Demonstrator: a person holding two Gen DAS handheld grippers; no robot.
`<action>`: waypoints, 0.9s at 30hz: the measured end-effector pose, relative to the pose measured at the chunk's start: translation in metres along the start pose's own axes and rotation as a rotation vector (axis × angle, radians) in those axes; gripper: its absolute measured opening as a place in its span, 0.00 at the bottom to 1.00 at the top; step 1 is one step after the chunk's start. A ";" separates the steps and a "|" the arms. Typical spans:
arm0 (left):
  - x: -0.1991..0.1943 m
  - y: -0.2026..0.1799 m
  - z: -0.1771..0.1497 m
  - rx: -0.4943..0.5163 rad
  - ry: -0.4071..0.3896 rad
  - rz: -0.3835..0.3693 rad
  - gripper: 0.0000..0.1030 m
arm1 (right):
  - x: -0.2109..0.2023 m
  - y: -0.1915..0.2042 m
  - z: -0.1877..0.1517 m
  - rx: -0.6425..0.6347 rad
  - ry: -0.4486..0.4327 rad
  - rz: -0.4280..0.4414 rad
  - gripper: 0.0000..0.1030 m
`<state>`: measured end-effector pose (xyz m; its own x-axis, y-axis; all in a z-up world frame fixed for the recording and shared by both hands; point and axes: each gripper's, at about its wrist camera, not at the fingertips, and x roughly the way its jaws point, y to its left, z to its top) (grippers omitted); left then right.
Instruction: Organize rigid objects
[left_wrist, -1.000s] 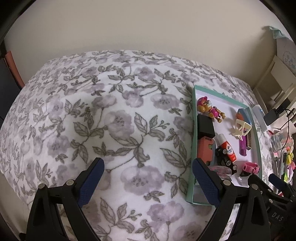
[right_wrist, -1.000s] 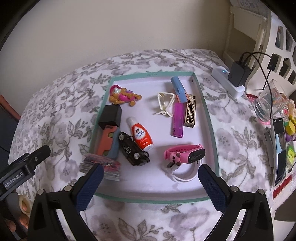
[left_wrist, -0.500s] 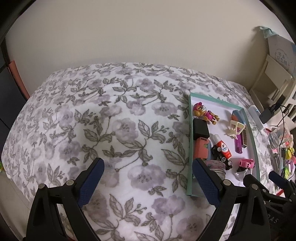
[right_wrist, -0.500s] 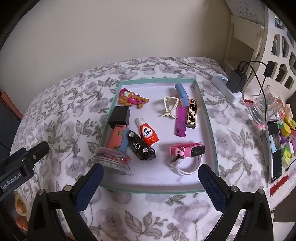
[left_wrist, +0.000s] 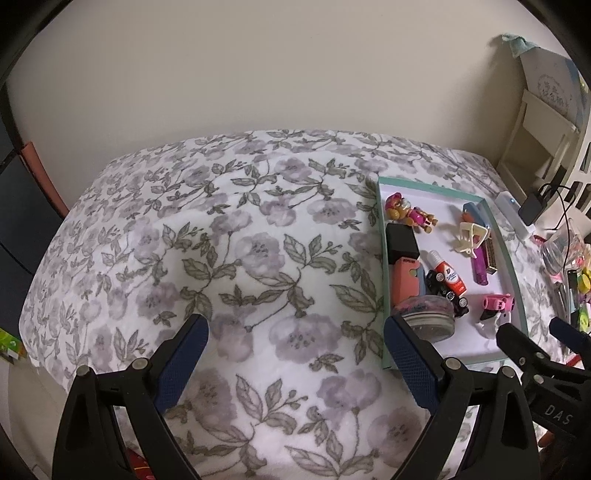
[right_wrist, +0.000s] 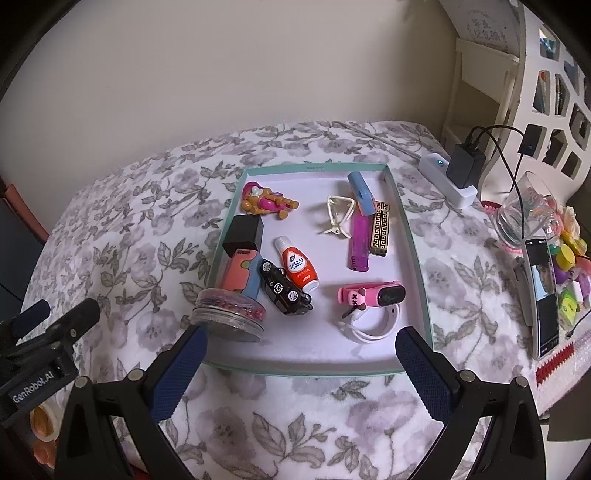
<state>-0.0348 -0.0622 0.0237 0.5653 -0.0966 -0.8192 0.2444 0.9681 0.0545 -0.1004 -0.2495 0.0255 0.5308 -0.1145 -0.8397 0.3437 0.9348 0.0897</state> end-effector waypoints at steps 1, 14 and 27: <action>0.000 0.002 -0.001 -0.004 0.004 -0.001 0.93 | -0.001 0.000 -0.001 -0.001 -0.001 0.000 1.00; -0.004 0.014 -0.006 -0.049 0.016 -0.007 0.93 | -0.008 0.003 -0.005 -0.005 -0.014 0.000 1.00; -0.006 0.012 -0.009 -0.036 0.008 -0.006 0.93 | -0.014 0.004 -0.011 -0.009 -0.020 0.005 1.00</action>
<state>-0.0423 -0.0482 0.0246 0.5572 -0.1008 -0.8243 0.2191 0.9753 0.0288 -0.1151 -0.2408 0.0317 0.5482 -0.1163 -0.8282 0.3338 0.9384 0.0893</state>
